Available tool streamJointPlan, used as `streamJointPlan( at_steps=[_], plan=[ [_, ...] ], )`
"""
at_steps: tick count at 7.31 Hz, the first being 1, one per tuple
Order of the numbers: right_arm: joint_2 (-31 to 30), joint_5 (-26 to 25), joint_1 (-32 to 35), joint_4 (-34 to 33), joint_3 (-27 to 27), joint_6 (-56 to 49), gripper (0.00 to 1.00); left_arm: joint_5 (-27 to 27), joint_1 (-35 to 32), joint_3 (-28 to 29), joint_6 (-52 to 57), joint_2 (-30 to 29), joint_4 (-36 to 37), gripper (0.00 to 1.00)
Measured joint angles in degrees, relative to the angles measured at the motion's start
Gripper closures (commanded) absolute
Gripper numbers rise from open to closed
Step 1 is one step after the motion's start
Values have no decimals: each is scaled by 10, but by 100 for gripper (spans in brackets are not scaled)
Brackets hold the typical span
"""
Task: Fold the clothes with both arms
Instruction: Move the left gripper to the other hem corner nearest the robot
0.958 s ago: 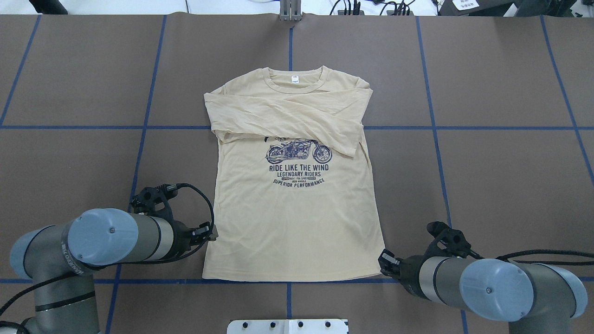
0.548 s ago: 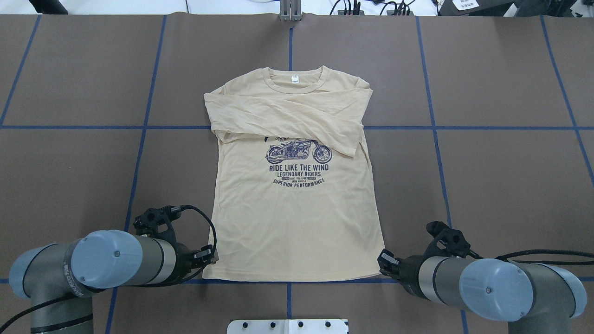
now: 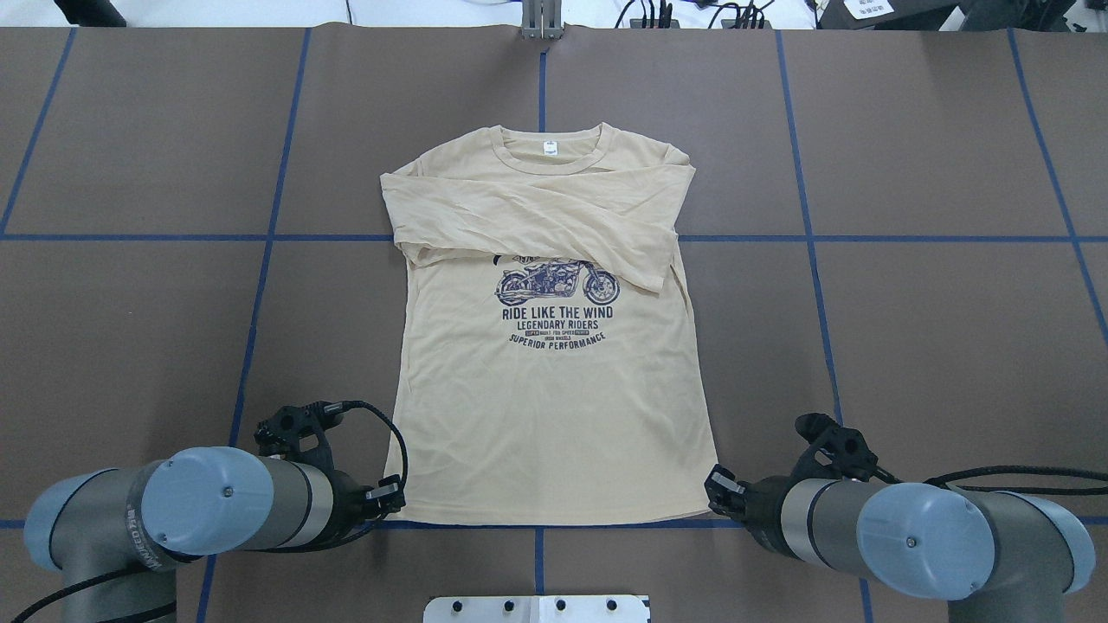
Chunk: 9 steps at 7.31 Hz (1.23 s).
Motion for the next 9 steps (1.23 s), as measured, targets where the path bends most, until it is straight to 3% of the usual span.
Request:
streamJointPlan(
  at_steps=[4,5,6,9],
  plan=[
    [0,0,0,0,0,0,100,0,1,3,0,-1,0,71],
    [0,0,0,0,0,0,100,0,1,3,0,-1,0,90],
    [0,0,0,0,0,0,100,0,1,3,-1,-1,0,100],
    [1,0,-1,0,0,0,100,-4,1,2,-1,-2,1,100]
  ],
)
